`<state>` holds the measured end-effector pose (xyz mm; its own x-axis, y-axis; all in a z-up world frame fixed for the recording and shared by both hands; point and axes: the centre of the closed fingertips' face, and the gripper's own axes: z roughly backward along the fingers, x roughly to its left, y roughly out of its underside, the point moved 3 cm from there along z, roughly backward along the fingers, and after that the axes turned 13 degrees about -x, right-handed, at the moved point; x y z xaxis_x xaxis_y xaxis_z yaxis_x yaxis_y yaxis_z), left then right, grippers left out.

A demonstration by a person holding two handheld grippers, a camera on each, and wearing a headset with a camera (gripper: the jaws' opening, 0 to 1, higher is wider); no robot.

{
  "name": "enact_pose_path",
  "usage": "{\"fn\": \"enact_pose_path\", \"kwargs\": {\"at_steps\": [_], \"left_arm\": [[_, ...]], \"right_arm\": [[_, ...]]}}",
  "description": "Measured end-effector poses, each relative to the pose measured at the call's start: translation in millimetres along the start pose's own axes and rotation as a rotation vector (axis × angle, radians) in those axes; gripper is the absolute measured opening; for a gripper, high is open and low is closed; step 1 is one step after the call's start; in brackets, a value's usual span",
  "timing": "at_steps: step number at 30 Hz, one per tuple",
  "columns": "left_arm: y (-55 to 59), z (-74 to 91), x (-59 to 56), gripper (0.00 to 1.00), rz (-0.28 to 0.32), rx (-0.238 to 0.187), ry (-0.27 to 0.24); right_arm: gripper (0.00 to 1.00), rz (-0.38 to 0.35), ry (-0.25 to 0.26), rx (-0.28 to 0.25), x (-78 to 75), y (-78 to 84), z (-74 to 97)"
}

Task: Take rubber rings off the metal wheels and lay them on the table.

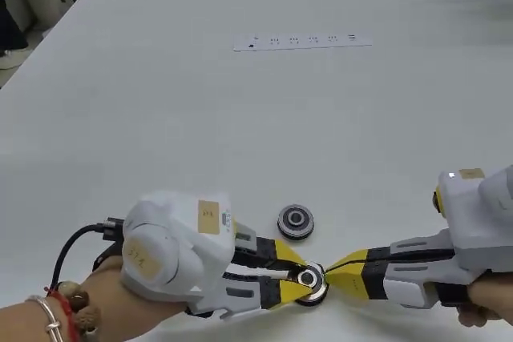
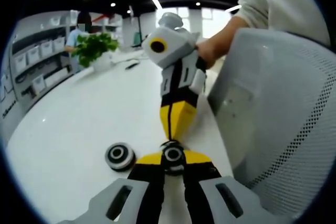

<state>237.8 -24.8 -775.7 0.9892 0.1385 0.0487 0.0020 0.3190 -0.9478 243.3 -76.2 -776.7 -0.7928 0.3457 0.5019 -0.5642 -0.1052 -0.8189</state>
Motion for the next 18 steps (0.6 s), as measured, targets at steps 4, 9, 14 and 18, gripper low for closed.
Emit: {"fn": "enact_pose_path", "kwargs": {"at_steps": [4,9,14,18], "left_arm": [[-0.1,-0.3,0.2,0.13,-0.002,0.000,0.001],[0.1,-0.4,0.2,0.13,-0.004,0.001,0.002],[0.2,-0.3,0.0,0.13,-0.007,0.002,0.002],[0.4,-0.2,-0.1,0.13,-0.010,0.003,0.000]], "right_arm": [[0.00,-0.001,-0.003,-0.002,0.2,-0.7,0.1],[0.00,0.000,-0.006,-0.002,0.5,-1.1,0.3],[0.00,-0.003,-0.011,-0.004,1.8,-1.7,0.1],[0.00,-0.002,-0.015,-0.006,3.0,-2.6,-0.5]]}}
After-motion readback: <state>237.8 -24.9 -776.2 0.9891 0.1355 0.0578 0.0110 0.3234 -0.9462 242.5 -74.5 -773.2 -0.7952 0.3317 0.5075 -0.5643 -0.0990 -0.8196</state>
